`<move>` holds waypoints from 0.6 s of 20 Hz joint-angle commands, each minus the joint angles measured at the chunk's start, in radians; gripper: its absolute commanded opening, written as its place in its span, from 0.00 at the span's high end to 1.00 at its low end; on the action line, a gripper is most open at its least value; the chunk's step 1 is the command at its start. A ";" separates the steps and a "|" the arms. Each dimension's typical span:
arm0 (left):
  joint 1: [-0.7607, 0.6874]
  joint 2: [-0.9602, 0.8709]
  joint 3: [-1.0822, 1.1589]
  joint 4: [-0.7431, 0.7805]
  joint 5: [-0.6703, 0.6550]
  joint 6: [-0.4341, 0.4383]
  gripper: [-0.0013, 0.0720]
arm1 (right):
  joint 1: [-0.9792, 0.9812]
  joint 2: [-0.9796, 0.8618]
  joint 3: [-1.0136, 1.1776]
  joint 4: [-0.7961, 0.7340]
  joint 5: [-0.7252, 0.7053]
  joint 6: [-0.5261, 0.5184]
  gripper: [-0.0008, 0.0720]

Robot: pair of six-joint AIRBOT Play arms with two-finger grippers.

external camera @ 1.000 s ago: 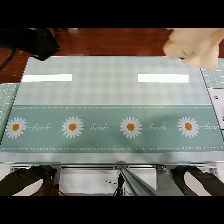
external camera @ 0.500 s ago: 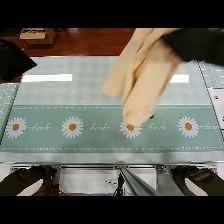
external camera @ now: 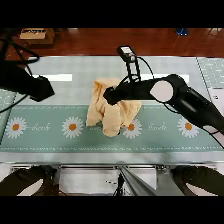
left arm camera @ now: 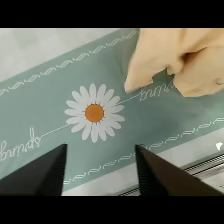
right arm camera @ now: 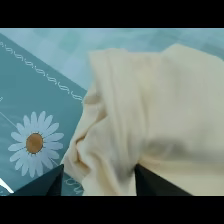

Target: Fold the shirts.

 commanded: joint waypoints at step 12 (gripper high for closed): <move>0.335 -0.002 -0.677 -0.316 0.486 0.097 0.00 | -0.830 0.269 0.055 -0.503 0.339 -0.009 0.30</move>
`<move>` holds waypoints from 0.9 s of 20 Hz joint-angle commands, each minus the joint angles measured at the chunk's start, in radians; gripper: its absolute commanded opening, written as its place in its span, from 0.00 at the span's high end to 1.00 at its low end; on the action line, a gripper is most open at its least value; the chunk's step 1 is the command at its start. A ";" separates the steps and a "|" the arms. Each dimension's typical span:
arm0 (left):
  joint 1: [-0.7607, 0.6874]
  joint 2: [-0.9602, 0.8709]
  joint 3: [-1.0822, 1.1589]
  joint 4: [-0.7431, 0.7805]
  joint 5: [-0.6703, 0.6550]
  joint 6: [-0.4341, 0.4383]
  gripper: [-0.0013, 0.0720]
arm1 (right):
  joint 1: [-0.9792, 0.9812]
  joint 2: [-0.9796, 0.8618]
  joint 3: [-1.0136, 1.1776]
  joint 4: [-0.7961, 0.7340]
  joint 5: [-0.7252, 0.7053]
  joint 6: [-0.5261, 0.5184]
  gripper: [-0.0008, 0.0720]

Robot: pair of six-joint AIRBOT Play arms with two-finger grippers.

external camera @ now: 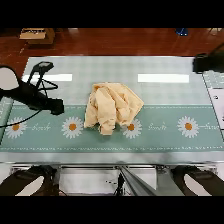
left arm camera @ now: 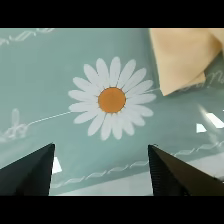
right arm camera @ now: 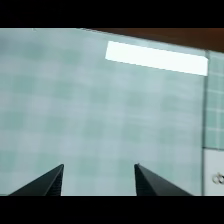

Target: Fold the shirts.

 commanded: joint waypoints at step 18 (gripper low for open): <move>0.069 -0.507 -0.235 -0.815 0.360 0.339 0.27 | -0.394 0.018 -0.265 0.455 -0.016 -0.113 0.30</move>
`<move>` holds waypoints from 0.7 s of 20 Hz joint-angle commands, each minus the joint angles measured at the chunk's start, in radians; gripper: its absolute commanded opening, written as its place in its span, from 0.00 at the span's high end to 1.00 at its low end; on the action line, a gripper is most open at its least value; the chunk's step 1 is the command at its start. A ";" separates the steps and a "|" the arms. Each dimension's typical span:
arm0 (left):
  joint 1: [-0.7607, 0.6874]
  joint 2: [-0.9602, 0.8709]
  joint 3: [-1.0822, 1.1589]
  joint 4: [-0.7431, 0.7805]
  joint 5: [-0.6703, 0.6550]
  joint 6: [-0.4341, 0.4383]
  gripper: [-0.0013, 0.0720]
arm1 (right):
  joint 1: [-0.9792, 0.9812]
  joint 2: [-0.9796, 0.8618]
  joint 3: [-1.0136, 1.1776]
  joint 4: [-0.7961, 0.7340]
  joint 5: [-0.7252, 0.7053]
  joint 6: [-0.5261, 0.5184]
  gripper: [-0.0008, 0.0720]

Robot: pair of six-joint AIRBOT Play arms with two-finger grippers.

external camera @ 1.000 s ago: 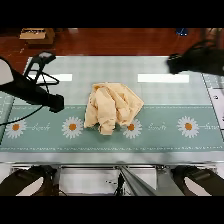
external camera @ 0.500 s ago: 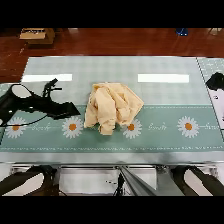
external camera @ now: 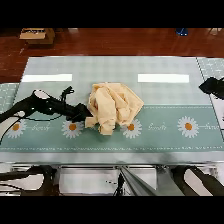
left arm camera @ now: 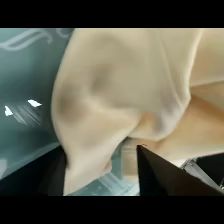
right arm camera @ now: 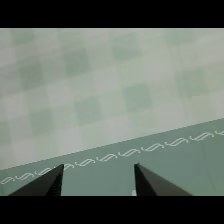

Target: Fold the shirts.

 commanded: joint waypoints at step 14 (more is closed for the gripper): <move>0.041 -0.049 0.038 -0.032 -0.097 0.077 0.96 | 0.051 -0.362 -0.213 0.702 0.081 -0.253 0.32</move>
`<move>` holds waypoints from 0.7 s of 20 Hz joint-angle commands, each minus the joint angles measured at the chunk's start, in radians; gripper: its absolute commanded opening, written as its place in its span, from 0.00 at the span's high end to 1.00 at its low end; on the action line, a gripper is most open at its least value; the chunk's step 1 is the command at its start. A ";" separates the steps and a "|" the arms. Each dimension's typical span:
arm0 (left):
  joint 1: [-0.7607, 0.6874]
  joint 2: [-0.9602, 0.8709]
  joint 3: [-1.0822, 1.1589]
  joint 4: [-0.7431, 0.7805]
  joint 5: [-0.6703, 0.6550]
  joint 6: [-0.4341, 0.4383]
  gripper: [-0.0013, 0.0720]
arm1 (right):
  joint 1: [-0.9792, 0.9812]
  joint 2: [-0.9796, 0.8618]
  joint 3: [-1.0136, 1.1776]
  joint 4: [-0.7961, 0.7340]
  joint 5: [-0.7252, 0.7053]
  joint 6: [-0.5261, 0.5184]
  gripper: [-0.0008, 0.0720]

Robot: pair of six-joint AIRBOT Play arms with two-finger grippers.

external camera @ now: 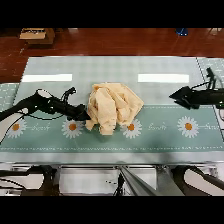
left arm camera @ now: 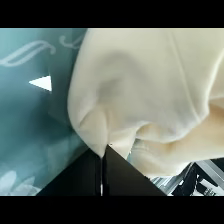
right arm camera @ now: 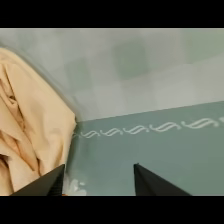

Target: Fold the shirts.

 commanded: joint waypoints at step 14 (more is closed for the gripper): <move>0.021 0.010 0.037 -0.013 -0.040 0.053 0.96 | 0.483 -0.368 -0.057 0.381 -0.465 0.054 0.47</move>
